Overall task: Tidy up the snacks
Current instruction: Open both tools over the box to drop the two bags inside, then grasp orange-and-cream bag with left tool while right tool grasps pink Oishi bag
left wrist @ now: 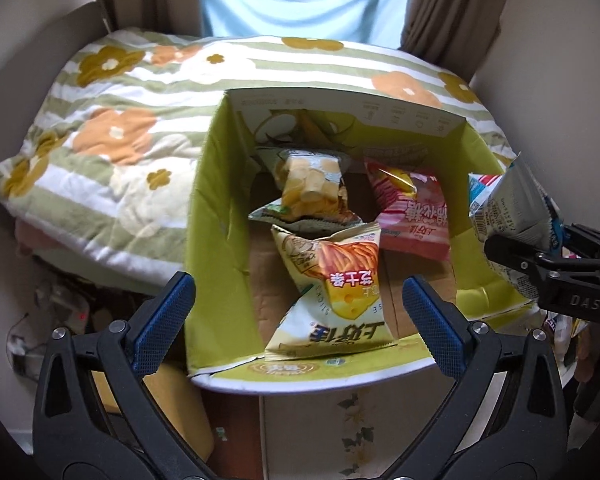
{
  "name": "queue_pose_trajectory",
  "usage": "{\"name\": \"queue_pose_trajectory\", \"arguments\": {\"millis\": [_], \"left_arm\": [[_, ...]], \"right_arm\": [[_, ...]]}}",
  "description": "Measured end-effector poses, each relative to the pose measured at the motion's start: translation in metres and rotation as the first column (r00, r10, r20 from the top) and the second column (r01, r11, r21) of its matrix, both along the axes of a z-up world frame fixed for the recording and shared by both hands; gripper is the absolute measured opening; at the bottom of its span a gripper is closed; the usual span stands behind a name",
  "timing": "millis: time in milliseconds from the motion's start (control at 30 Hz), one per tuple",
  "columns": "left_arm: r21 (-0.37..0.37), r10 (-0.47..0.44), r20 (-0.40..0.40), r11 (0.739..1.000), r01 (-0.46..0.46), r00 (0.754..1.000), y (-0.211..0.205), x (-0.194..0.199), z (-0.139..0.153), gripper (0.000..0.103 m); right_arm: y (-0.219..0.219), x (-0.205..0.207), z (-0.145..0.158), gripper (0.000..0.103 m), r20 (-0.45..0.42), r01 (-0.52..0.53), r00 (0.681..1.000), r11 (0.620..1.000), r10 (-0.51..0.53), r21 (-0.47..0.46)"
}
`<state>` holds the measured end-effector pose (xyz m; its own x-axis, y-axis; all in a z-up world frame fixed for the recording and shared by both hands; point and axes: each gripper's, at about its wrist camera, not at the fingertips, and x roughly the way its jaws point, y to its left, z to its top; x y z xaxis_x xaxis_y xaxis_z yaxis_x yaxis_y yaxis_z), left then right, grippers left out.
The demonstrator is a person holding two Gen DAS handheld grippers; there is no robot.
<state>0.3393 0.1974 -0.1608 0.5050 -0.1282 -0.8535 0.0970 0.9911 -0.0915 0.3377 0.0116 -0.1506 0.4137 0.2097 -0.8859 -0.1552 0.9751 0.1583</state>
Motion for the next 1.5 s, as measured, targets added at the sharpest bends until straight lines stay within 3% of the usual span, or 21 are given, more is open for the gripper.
{"name": "queue_pose_trajectory", "arguments": {"millis": [167, 300, 333, 933, 1233, 1500], "left_arm": [[-0.002, 0.019, 0.009, 1.000, -0.019, 1.000, 0.006, -0.008, 0.003, 0.102], [-0.006, 0.025, 0.015, 1.000, -0.025, 1.000, 0.011, -0.014, 0.006, 0.102], [-0.008, 0.026, 0.017, 1.000, -0.026, 1.000, 0.012, -0.016, 0.007, 0.102], [-0.036, -0.004, 0.068, 0.999, 0.007, 0.998, 0.023, -0.035, 0.031, 0.102], [-0.060, -0.097, 0.086, 0.993, 0.102, 0.992, 0.007, -0.033, 0.040, 0.102], [-0.083, -0.198, 0.110, 0.975, 0.207, 0.974, -0.036, -0.035, 0.049, 0.102]], "right_arm": [[0.005, 0.004, -0.007, 0.074, -0.015, 0.024, 1.000, 1.000, -0.024, 0.015], [0.009, 0.001, -0.008, 0.102, -0.002, 0.052, 0.999, 0.997, -0.052, 0.060], [0.009, -0.001, -0.006, 0.102, 0.018, 0.053, 0.998, 0.996, -0.055, 0.072], [0.020, -0.028, 0.018, 0.102, 0.060, 0.044, 0.997, 0.994, -0.050, 0.100], [0.010, -0.049, 0.038, 0.102, 0.095, 0.114, 0.988, 0.991, -0.120, 0.067], [-0.028, -0.081, 0.059, 0.102, 0.136, 0.211, 0.967, 0.977, -0.213, 0.033]]}}
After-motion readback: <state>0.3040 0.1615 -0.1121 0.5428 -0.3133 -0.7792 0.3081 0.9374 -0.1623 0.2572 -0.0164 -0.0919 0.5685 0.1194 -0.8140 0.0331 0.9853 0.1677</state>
